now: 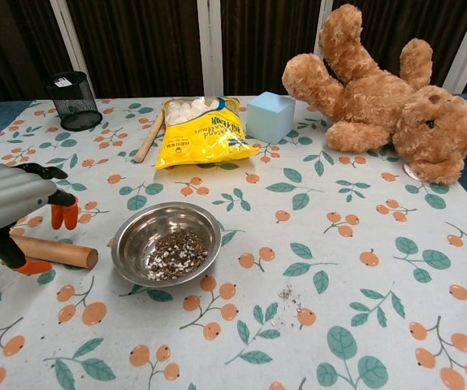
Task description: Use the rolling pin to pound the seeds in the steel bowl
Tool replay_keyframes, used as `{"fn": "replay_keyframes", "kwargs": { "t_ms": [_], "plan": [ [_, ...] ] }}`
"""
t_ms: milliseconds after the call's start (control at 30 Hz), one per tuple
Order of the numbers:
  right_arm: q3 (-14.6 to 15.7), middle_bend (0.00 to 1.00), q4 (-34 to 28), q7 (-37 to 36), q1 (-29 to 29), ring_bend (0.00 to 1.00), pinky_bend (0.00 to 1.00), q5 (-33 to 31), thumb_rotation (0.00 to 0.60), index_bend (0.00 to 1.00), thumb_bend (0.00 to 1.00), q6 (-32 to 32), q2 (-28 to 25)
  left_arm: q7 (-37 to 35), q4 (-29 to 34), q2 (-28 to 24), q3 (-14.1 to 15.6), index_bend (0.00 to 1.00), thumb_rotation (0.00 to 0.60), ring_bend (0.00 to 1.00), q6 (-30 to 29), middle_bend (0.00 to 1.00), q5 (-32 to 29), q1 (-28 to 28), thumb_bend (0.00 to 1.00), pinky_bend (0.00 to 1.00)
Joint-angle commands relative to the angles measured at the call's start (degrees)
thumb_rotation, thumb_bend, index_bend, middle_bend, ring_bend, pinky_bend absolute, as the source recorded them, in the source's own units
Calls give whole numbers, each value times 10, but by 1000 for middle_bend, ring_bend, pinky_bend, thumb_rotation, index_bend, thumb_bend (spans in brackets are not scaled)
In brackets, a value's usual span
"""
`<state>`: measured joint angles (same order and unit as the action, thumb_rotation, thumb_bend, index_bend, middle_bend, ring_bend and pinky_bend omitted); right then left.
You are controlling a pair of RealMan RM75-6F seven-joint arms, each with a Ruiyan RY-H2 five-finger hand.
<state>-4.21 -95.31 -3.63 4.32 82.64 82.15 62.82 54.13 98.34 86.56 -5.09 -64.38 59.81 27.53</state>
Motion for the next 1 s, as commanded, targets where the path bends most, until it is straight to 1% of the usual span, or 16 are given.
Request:
{"fn": "replay_keyframes", "kwargs": {
  "t_ms": [33, 233, 533, 833, 1000],
  "plan": [
    [-1, 0, -2, 0, 1, 0, 0, -2, 600, 0, 360, -2, -1, 3, -5, 8, 4, 399, 600, 48, 0, 395, -8, 7, 354, 10],
    [-2, 0, -4, 2, 1, 0, 0, -3, 600, 0, 359, -3, -2, 6, -9, 20, 13, 414, 600, 53, -2, 415, -14, 18, 371, 10],
    [-1, 0, -4, 2, 1, 0, 0, -4, 600, 0, 360, -3, -1, 5, -7, 20, 24, 452, 600, 65, -9, 460, -20, 27, 422, 10],
    [1, 0, -5, 4, -2, 0, 0, -5, 600, 0, 359, -2, 0, 11, -3, 8, 33, 452, 600, 65, -9, 457, -34, 38, 474, 10],
    [4, 0, -2, 4, -5, 0, 0, -2, 600, 0, 359, 1, 2, 13, -1, 4, 37, 484, 600, 65, -8, 456, -42, 43, 486, 10]
  ]
}}
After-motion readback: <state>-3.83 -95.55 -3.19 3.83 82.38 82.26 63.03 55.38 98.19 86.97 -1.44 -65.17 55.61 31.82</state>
